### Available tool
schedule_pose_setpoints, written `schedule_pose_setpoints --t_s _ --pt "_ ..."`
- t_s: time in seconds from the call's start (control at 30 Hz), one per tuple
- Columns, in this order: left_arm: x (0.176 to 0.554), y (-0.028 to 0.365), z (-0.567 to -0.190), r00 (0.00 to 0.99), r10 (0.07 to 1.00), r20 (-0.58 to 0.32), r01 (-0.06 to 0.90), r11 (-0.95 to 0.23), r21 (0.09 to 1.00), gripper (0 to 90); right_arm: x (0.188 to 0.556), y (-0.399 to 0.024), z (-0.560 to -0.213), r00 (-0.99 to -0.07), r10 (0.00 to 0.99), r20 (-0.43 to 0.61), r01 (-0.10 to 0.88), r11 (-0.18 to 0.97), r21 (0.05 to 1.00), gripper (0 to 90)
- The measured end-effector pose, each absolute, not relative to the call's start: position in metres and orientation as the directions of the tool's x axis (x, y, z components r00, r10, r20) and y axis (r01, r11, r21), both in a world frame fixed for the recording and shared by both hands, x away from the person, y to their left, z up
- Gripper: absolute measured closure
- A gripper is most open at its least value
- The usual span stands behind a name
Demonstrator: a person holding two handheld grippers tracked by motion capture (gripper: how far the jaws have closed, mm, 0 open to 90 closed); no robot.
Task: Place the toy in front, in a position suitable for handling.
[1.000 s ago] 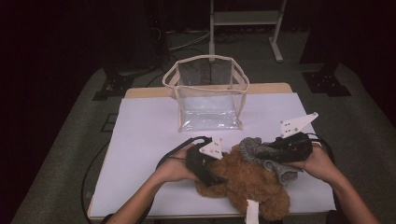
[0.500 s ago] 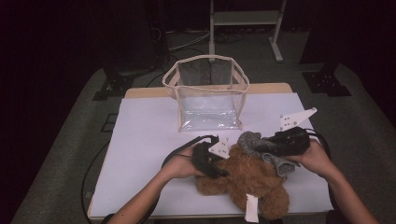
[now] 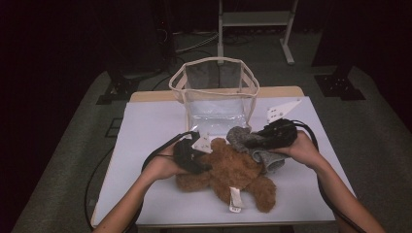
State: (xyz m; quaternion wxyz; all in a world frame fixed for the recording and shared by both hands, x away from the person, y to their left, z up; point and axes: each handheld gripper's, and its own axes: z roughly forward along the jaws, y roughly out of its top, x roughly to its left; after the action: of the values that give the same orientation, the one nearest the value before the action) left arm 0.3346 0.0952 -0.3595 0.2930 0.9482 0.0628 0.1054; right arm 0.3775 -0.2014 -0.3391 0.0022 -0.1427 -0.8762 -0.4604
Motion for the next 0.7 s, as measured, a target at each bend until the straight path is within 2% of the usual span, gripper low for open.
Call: schedule_pose_setpoints --t_s 0.07,0.23,0.33,0.4,0.5,0.7 --pt "0.33 0.101 -0.362 0.973 0.174 0.151 0.054 -0.809 0.585 44.6 0.376 -0.191 -0.347 -0.962 0.229 0.151 0.256 0.553 0.793 74.3" --pt "0.327 0.102 -0.356 0.982 0.166 0.092 0.075 -0.787 0.613 27.8 0.357 -0.18 -0.369 -0.967 0.193 0.166 0.249 0.568 0.784 74.4" --pt "0.327 0.097 -0.356 0.987 0.142 0.076 0.066 -0.79 0.61 30.7 0.349 -0.182 -0.372 -0.969 0.188 0.162 0.242 0.562 0.791 74.4" --pt "0.325 0.095 -0.36 0.988 0.136 0.075 0.061 -0.784 0.617 37.2 0.345 -0.186 -0.371 -0.969 0.192 0.152 0.236 0.562 0.793 74.4" --pt "0.319 0.099 -0.365 0.988 0.138 0.07 0.063 -0.772 0.633 41.6 0.348 -0.187 -0.363 -0.97 0.202 0.133 0.225 0.556 0.8 74.4" --pt "0.312 0.104 -0.363 0.99 0.119 0.075 0.045 -0.776 0.63 41.3 0.358 -0.172 -0.359 -0.971 0.2 0.133 0.223 0.543 0.81 74.4"
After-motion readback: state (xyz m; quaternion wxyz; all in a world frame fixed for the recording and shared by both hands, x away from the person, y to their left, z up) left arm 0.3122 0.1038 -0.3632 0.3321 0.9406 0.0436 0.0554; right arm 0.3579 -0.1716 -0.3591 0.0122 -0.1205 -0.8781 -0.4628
